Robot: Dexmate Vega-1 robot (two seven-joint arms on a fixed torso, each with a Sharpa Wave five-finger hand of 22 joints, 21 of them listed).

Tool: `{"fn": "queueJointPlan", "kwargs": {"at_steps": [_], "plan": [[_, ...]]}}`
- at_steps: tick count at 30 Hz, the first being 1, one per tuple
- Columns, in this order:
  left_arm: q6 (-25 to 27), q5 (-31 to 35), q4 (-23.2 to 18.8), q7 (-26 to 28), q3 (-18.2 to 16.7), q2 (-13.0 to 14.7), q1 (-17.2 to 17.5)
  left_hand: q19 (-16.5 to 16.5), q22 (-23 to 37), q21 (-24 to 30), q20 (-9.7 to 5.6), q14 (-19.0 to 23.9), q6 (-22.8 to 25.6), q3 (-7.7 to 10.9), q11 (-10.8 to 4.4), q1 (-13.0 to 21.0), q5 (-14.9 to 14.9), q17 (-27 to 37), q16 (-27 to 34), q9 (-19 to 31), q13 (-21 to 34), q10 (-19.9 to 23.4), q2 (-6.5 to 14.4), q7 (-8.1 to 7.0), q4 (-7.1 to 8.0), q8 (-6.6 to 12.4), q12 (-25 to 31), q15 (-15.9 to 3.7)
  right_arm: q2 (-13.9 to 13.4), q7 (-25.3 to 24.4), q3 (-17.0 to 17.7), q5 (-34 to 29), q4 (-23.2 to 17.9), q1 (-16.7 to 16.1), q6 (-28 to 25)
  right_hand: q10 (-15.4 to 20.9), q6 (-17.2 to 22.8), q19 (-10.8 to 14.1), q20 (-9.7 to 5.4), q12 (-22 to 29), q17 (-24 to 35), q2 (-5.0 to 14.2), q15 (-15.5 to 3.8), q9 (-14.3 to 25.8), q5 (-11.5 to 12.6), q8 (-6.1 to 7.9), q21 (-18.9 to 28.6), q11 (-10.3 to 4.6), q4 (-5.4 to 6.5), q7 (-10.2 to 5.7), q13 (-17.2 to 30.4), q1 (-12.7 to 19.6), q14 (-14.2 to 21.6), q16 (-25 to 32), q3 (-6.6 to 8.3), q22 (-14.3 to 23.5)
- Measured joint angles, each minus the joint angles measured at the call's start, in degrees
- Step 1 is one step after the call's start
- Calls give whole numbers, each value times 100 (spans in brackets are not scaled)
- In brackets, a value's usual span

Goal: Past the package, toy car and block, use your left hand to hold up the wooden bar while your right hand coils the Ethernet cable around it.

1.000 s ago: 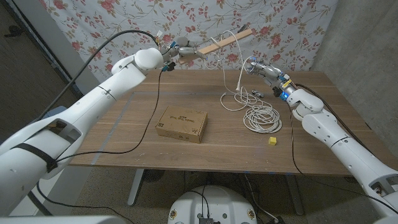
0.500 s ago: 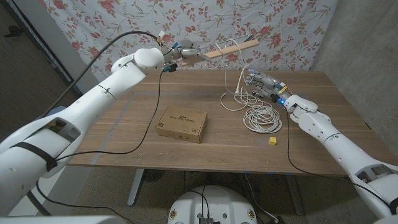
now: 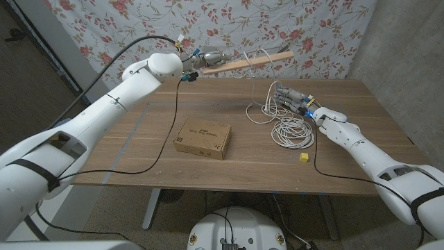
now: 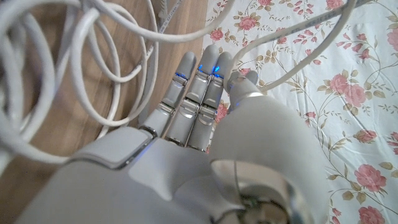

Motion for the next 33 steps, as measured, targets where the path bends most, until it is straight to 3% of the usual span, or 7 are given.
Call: {"fn": "queueJointPlan", "kwargs": {"at_steps": [7, 13, 22, 33], "plan": [[92, -69, -103, -109, -19, 95, 26, 0, 0, 0, 0, -2, 0, 0, -7, -1, 0, -35, 0, -7, 16, 7, -1, 0, 0, -18, -16, -2, 264, 126, -61, -203, 900, 482, 165, -8, 0, 0, 0, 0, 7, 0, -9, -2, -5, -9, 25, 8, 0, 0, 0, 0, -10, 0, 0, -25], [183, -134, -132, -316, -10, 160, -7, 0, 0, 0, 0, 20, 0, 24, -6, -1, 0, -38, 0, -8, 0, 7, -1, 0, -24, -18, -19, -25, 422, 181, -67, -356, 1405, 773, 342, -7, 0, -40, -2, -3, 34, 1, -8, -2, -5, -11, 70, 8, 7, 0, 0, -1, -10, -15, 7, -25], [351, -203, 25, -877, 225, 188, -292, 0, 0, 0, 0, 9, 11, 24, 3, -1, 35, -43, -5, -8, 9, 18, -1, 12, -23, 5, -33, -36, 725, 305, -77, -601, 2278, 1325, 652, -7, 19, -71, -33, -15, 61, 3, -8, -2, -44, -30, 130, 7, 22, 18, -1, -3, -11, -29, 21, -52], [503, -206, 196, -1319, 442, 173, -535, 0, 0, 0, 0, 8, 23, 47, -18, 24, 34, -71, -13, 41, -15, 15, 24, 19, 0, 57, -33, -35, 900, 507, -90, -794, 2727, 1706, 849, -8, 19, -71, -34, -34, 87, 11, 4, -2, -45, -33, 175, 8, 23, 18, 27, -11, -62, -51, 22, -78]]}}
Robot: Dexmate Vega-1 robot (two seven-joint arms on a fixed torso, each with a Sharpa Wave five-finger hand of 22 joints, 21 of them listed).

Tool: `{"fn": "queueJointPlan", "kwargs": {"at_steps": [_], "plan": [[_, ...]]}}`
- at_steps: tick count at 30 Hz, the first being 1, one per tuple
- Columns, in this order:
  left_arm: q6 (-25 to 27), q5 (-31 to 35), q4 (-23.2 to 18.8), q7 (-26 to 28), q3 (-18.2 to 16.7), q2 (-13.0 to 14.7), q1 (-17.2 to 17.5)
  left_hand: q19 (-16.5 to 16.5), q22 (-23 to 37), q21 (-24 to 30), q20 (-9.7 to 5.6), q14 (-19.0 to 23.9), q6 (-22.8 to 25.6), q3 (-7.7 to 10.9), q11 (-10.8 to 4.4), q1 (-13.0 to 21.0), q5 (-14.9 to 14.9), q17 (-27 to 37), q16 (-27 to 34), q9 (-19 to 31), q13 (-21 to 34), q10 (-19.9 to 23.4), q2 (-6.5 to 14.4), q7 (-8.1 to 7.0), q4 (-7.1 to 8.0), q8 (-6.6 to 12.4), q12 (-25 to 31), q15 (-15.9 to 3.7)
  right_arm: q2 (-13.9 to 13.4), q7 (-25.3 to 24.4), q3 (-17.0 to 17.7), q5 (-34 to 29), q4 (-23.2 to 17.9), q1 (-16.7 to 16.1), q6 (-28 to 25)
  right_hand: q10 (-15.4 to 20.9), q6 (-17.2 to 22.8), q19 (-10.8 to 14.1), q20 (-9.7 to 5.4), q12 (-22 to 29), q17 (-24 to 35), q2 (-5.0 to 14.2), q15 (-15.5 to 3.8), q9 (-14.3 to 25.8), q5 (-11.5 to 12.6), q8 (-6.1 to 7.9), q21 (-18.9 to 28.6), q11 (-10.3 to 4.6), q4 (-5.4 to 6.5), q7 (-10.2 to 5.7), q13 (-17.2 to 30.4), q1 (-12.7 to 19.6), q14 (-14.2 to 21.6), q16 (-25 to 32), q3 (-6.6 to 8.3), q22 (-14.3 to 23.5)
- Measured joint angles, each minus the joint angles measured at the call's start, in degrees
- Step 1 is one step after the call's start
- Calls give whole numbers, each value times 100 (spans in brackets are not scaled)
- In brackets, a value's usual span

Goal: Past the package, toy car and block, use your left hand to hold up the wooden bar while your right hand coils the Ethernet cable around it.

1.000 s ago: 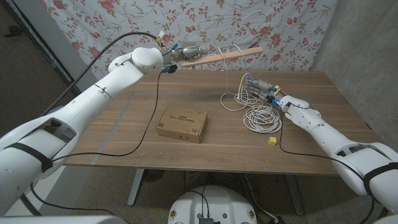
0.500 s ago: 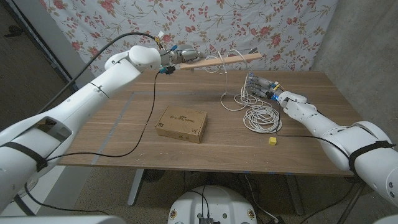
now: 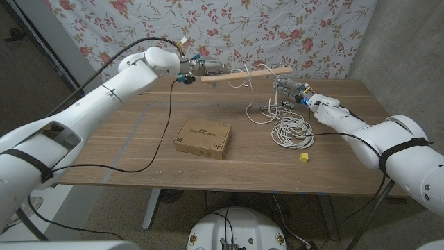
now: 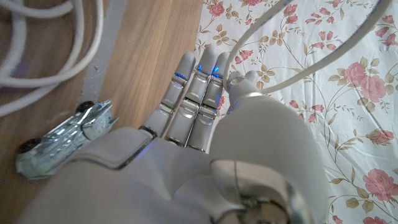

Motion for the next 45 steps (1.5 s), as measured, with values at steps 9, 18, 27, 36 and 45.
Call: {"fn": "queueJointPlan", "kwargs": {"at_steps": [9, 18, 27, 36, 45], "plan": [[179, 57, 71, -291, 151, -17, -144, 0, 0, 24, 0, 7, 205, 23, -2, 0, -1, -23, 43, 411, 30, -2, -1, 60, -24, 4, -28, -6, 65, 315, 53, -49, 184, 242, 129, -1, 0, -81, -25, -22, 27, 16, 10, 0, -8, -33, 68, 1, 23, 0, 8, -17, -31, -11, 23, -26], [386, 189, 124, -527, 362, -42, -328, 0, 0, 46, 0, 12, 200, 23, -1, -1, -1, -12, 29, 653, 32, -2, -1, 83, -24, 1, -28, -11, -4, 626, 97, -65, 82, 307, 233, -31, 0, -225, -101, -28, 73, 13, 30, 30, -44, -44, 88, 31, 23, 0, 53, -55, -134, -43, 23, -53], [580, 471, 129, -627, 563, -79, -465, 0, 0, 45, 0, 12, 200, 39, 0, -1, -1, -41, 29, 605, 2, -1, -1, 83, -41, 1, -28, -11, -208, 706, 87, -70, -499, 190, 119, -51, 0, -287, -121, -44, 108, 26, 44, 14, -44, -80, 165, 49, 40, 0, 72, -108, -227, -43, 6, -80], [702, 679, 162, -658, 729, -137, -541, 0, 0, 45, 0, 11, 247, 39, 1, -1, -1, -51, 29, 604, 0, -1, -2, 129, -41, -30, -28, -10, -407, 639, 60, -67, -1172, 37, -22, -51, 0, -307, -102, -56, 108, 19, 52, -13, -44, -88, 233, 50, 39, 0, 36, -115, -234, -87, 6, -107], [778, 844, 214, -656, 805, -191, -579, 0, 0, 67, 0, 10, 345, 39, 2, -2, -1, -78, 13, 595, -22, -1, -2, 226, -41, -34, -54, -10, -629, 517, 66, 9, -2036, -141, -88, -51, 0, -306, -102, -65, 107, 18, 52, -40, -44, -100, 299, 50, 61, 0, 42, -115, -234, -88, 29, -131]]}}
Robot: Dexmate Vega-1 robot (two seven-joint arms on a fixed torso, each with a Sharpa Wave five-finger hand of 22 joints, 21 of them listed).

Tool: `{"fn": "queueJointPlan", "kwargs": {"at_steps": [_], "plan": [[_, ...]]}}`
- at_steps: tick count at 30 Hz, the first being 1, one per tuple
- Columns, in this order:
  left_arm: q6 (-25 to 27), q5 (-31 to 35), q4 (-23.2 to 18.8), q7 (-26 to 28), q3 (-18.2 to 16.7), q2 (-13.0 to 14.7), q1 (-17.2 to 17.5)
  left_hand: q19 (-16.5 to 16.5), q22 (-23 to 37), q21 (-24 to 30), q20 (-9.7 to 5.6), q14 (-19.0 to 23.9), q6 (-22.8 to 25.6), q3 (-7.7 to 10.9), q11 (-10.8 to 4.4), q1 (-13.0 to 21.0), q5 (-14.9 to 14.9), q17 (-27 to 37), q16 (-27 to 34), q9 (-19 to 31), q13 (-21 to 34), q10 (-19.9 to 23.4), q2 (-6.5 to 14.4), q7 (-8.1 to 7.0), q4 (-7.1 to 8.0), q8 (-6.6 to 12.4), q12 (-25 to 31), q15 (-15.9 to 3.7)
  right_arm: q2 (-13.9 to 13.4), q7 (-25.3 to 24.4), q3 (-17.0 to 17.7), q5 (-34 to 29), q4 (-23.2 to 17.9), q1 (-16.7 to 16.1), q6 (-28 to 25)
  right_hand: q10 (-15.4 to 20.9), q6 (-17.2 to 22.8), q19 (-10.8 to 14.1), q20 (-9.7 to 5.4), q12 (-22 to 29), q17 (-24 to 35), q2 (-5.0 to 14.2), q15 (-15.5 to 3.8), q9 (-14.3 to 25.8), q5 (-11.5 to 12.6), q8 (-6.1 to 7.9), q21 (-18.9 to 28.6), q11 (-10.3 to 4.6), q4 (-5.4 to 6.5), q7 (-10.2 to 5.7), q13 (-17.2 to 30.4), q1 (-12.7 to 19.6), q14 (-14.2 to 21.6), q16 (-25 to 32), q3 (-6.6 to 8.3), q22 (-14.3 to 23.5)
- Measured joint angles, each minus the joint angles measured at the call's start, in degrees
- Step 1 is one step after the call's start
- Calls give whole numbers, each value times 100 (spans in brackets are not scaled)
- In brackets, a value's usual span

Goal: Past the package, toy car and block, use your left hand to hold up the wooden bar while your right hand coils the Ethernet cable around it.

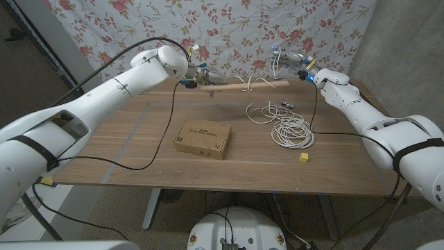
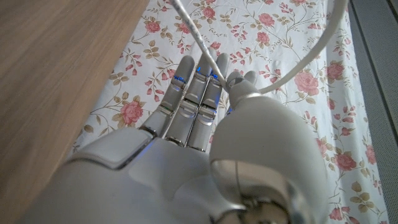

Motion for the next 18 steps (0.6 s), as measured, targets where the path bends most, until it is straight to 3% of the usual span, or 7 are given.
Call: {"fn": "queueJointPlan", "kwargs": {"at_steps": [4, 5, 10, 11, 18], "plan": [[0, 0, 55, 0, 29, -44, -24, 0, 0, 0, 0, -1, 22, 0, 1, 0, 0, -15, -6, 5, 1, 0, 0, 20, 0, 7, 0, 1, 0, -18, 0, 43, 0, 0, -1, 0, 0, 0, 0, -1, 16, 0, 0, 0, 0, -1, 18, 0, 0, 0, -6, 0, 0, 0, 0, -2], [2, 78, 67, 10, 34, -53, -29, 0, 0, 0, 0, -2, 22, 0, 1, 0, 0, -17, -7, 9, 1, -1, 0, 19, 0, 10, 0, 1, -128, -18, 19, 55, -613, -87, -1, 0, 0, 0, 0, -1, 25, 0, 0, -7, 0, -1, 45, 0, 0, 0, -6, 0, 0, 0, 0, -2], [2, 78, 144, 10, 60, -100, -51, 0, 0, 0, 0, 0, 73, 16, 9, 0, 0, 44, 46, 15, 28, -8, 1, 50, -16, 10, 1, 1, -128, 68, 19, 182, -613, -87, 0, 0, 0, -24, 24, -2, 11, -1, 10, -26, -1, -11, 88, 0, -25, 0, -27, 0, 13, 0, 25, -6], [-32, 125, 172, 13, 69, -117, -58, 0, 0, 0, 0, 0, 73, 16, 9, 0, 0, 36, 45, 20, 47, -8, 1, 51, -16, 10, 1, 0, -205, 125, 78, 240, -1008, -115, 0, 0, 0, -28, 28, -2, 9, -9, 9, -26, -2, -11, 101, 0, -25, 0, -33, -8, 14, 0, 25, -22], [-32, 125, 307, 13, 101, -199, -108, 0, 0, -1, 0, 0, 83, 16, 10, 0, 0, 22, 45, 38, 36, -8, 1, 60, -16, 9, 2, 1, -205, 359, 78, 507, -1008, -115, 10, 1, 0, -28, 28, -18, 8, -24, -2, -26, -4, -11, 145, 0, -48, 0, -33, -22, 25, 0, 48, -28]]}}
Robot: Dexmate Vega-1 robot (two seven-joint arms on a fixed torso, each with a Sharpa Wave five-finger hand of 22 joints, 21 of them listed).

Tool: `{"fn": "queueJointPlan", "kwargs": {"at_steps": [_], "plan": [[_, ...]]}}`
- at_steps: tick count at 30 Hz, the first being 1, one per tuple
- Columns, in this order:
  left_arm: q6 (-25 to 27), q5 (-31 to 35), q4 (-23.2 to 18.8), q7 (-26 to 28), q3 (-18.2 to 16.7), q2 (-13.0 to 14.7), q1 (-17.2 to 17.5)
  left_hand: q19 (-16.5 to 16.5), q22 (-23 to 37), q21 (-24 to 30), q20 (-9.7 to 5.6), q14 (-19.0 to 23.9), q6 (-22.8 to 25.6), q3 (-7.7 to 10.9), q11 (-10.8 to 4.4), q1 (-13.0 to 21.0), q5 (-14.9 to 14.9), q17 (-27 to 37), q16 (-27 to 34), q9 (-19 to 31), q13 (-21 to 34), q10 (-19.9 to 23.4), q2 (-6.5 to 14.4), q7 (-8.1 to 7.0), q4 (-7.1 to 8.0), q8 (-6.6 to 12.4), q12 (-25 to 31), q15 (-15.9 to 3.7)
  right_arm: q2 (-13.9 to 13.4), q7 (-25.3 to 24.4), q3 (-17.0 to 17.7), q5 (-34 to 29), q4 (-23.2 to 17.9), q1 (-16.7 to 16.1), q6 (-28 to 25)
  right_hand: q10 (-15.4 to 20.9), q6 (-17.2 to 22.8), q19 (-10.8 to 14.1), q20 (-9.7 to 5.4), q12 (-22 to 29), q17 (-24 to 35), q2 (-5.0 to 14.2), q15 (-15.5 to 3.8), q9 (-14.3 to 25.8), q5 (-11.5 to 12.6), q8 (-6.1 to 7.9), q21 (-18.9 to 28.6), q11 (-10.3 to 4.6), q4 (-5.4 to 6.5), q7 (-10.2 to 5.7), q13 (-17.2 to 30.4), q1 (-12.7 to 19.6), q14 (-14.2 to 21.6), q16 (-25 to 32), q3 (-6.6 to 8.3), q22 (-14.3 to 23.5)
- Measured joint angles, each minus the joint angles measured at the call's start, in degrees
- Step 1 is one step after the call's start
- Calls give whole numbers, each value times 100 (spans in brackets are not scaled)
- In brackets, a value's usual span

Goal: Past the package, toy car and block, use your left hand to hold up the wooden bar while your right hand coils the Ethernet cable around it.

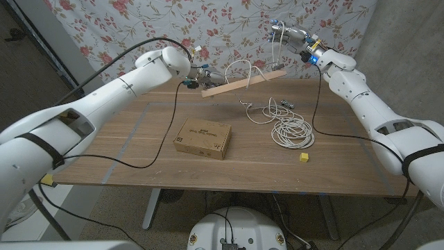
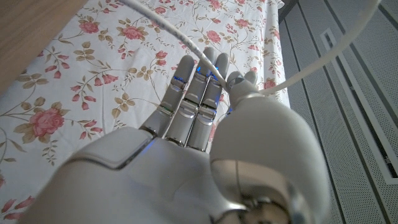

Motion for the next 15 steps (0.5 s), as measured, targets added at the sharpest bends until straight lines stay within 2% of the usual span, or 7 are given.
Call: {"fn": "queueJointPlan", "kwargs": {"at_steps": [1, 5, 6, 9, 10, 15], "plan": [[-62, 44, 19, -8, 3, -11, -7, 0, 0, 0, 0, 0, 0, 10, 0, 0, 0, -13, 0, 5, -5, 0, 0, 0, 10, 0, 0, 0, -115, 19, 142, 30, -391, -79, 2, 0, 0, 0, 0, 0, 0, 0, 1, 0, 0, 0, 0, 0, 0, 0, 0, 0, 22, 0, 0, 0], [-62, 44, 106, -8, 16, -70, -36, 1, 0, 22, 2, 0, 2, 24, 0, 0, 0, -8, 0, -20, -53, 0, 0, 2, 24, 0, 0, 0, -115, 76, 142, 129, -391, -79, 5, 0, 0, 0, 0, -4, 0, 0, 1, -27, -1, 0, 43, 0, 0, 0, -24, 0, 41, -45, 0, 0], [-130, 77, 140, 9, 17, -93, -45, 21, 0, 22, 21, 0, 12, 24, 0, 0, 0, -15, 0, -17, -49, 0, 0, 10, 24, 0, 0, 0, -228, 89, 220, 158, -680, -190, 5, 0, 0, 0, 0, -5, 0, -1, 1, -27, -1, -1, 43, 0, 0, 0, -27, 0, 41, -45, 0, -11], [-136, 79, 197, 13, 21, -137, -57, 84, -20, 37, -1, 44, 31, 24, 9, 0, 0, -78, 0, -7, -68, 17, 0, 20, 24, 0, -24, -44, -239, 112, 225, 205, -705, -201, 12, 0, 0, 22, 22, -5, -19, -1, 10, -27, -4, -7, 43, 0, -25, 0, -27, 1, 53, -45, 25, -27], [-170, 96, 216, 55, 21, -150, -61, 130, -28, 43, -2, 53, 45, 24, -2, 2, 0, -91, 0, -7, -77, 43, 2, 36, 24, 0, -24, -53, -329, 114, 259, 216, -931, -300, 19, 0, 0, 21, 21, -5, -26, -9, 1, -27, -6, -9, 76, 0, -24, 0, -27, -7, 63, -45, 24, -27], [-220, 117, 319, 137, 22, -216, -74, 278, -30, 64, 10, 125, 66, 83, -38, 23, 40, -155, 35, 0, -52, 120, 23, 53, 36, 31, -45, -62, -439, 115, 281, 239, -1200, -420, 60, 0, 0, 22, 21, -6, -27, -15, 0, -54, -13, -11, 88, 0, -42, 0, -53, 0, 64, -45, 41, -27]]}}
